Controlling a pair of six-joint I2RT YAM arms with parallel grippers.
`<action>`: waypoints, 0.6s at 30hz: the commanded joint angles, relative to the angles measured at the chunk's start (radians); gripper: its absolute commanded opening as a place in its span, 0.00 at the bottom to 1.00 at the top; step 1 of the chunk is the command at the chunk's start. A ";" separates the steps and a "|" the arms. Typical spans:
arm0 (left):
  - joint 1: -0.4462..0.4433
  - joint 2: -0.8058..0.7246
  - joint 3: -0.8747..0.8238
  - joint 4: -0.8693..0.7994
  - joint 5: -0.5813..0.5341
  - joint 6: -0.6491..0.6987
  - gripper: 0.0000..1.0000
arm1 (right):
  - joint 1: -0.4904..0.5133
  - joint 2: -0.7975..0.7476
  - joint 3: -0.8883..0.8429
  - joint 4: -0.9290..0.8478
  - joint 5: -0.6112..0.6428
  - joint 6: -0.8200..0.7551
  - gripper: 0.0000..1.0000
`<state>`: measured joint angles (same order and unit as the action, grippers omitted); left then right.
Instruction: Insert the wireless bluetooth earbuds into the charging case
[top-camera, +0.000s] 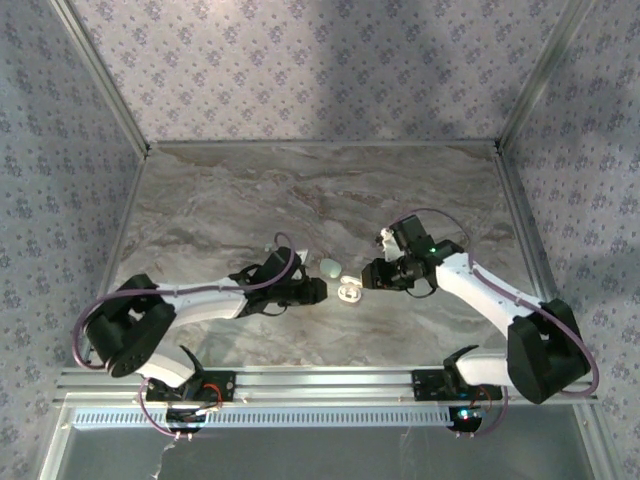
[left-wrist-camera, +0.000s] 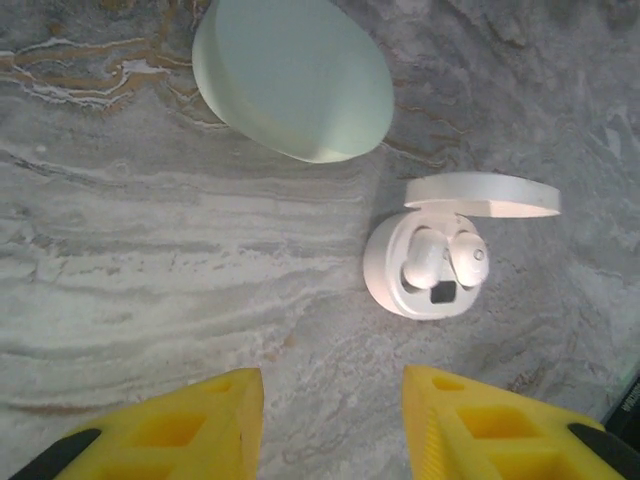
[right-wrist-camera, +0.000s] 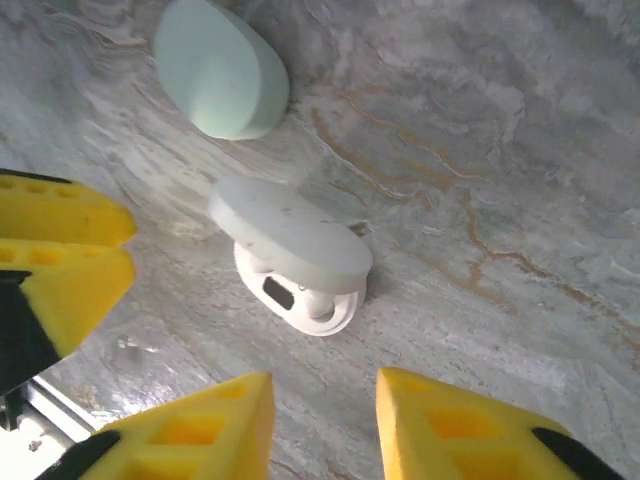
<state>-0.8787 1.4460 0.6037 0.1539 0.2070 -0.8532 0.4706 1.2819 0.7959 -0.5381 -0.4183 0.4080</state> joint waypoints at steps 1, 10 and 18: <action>-0.036 -0.056 -0.008 -0.014 -0.010 0.037 0.39 | -0.019 -0.012 0.037 -0.053 -0.087 -0.015 0.46; -0.075 0.014 0.023 -0.027 -0.020 0.071 0.31 | -0.077 0.094 0.104 -0.003 -0.103 -0.021 0.48; -0.074 0.106 0.078 -0.031 -0.031 0.067 0.20 | -0.061 0.240 0.191 -0.025 -0.048 -0.039 0.39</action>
<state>-0.9512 1.5196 0.6380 0.1234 0.1864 -0.8005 0.4019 1.4849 0.9424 -0.5350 -0.4892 0.3946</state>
